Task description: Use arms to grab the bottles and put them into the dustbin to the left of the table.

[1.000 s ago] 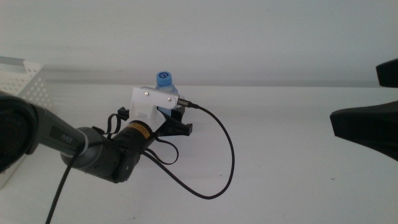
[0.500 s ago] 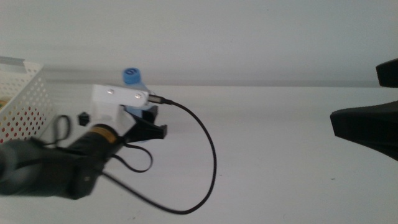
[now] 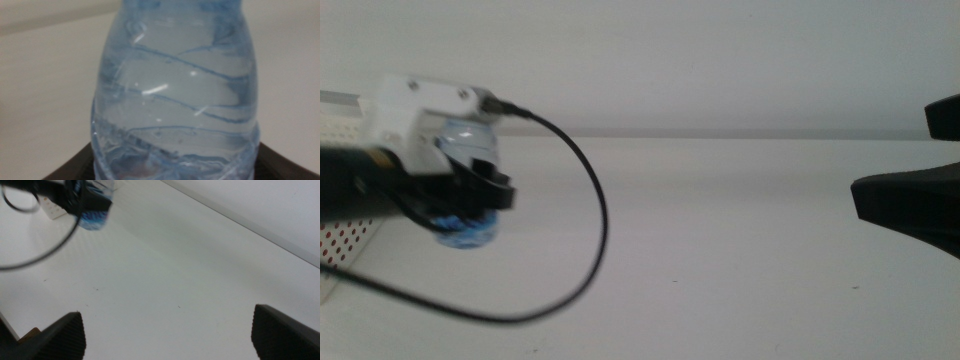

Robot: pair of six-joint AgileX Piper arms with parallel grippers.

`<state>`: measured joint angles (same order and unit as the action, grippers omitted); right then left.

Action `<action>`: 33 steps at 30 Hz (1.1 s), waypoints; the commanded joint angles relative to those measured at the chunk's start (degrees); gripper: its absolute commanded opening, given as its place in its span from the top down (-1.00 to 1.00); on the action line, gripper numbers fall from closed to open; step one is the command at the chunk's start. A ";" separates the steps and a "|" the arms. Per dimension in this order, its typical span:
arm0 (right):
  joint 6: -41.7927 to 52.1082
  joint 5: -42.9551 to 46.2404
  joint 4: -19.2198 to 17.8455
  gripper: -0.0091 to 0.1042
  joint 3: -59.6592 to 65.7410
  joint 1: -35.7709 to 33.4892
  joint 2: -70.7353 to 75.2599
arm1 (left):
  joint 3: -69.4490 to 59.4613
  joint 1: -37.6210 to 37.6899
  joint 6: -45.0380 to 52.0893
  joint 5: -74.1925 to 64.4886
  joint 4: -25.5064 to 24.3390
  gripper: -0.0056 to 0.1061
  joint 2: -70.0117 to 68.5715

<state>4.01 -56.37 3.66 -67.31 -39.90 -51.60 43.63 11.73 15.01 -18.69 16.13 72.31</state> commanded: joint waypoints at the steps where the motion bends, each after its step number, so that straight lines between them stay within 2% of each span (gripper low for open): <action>1: 0.13 0.60 -0.23 -0.72 0.11 -0.06 0.23 | 5.91 -2.97 0.22 -8.67 -2.94 0.93 -1.40; 6: 0.13 0.60 -0.23 -0.72 0.11 -0.06 0.23 | 17.55 -10.17 8.09 -23.85 -5.00 0.93 1.12; 11: 0.13 0.60 -0.23 -0.72 0.11 -0.06 0.23 | 31.84 -20.65 16.91 -38.89 -5.77 0.93 8.55; 17: 0.13 0.60 -0.23 -0.72 0.11 -0.06 0.23 | 42.50 -31.09 24.20 -43.27 -4.72 0.93 19.43; 20: 0.13 0.60 -0.23 -0.72 0.11 -0.06 0.23 | 48.40 -34.92 24.91 -43.67 -4.98 0.93 24.62; 26: 0.13 0.60 -0.23 -0.72 0.11 -0.06 0.23 | 57.69 -39.25 25.66 -48.01 -5.60 0.93 32.79; 33: 0.13 0.60 -0.23 -0.72 0.11 -0.06 0.23 | 58.53 -39.41 25.14 -48.50 -9.18 0.93 37.73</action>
<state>4.01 -56.37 3.66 -67.31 -39.90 -51.60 101.15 -27.49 40.38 -67.32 7.03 109.64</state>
